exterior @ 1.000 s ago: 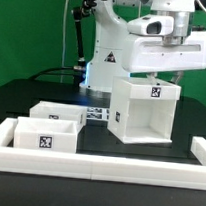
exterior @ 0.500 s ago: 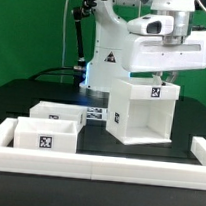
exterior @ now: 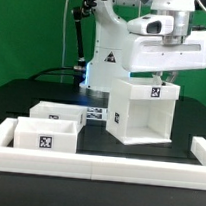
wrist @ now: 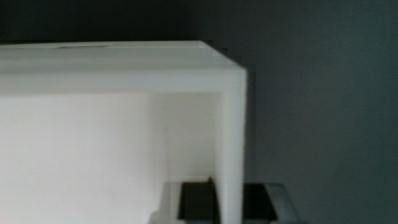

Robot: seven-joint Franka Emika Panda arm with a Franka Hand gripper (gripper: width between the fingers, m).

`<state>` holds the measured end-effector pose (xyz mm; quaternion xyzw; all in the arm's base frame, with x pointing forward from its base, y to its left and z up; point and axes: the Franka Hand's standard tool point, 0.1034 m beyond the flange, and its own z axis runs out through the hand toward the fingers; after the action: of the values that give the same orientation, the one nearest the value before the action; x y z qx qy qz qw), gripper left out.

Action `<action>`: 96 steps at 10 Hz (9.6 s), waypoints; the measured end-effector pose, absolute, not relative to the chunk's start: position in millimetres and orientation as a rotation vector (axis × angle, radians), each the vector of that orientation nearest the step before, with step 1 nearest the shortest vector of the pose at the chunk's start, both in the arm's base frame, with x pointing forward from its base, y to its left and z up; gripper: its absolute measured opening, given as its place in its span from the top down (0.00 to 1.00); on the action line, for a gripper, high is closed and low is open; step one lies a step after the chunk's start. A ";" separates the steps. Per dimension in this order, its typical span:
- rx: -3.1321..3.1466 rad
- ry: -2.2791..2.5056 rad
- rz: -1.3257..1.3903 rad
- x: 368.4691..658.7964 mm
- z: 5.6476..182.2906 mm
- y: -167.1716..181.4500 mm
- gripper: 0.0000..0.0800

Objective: Assemble drawer

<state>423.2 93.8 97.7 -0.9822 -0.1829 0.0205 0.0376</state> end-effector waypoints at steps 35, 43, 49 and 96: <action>-2.689 1.030 -0.304 588.1 109.4 107.2 0.94; -2.278 1.653 -0.126 592.1 120.1 98.0 0.94; -2.017 1.898 -0.044 620.5 112.3 100.1 0.94; -3.044 -0.221 -0.045 588.7 90.9 -83.6 0.19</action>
Offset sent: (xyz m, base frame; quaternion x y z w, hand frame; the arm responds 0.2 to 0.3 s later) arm 0.0342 -0.0038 -0.0097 -0.0035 0.0021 0.0003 1.0000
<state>588.7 -83.6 90.9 -0.9963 -0.0722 -0.0146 0.0444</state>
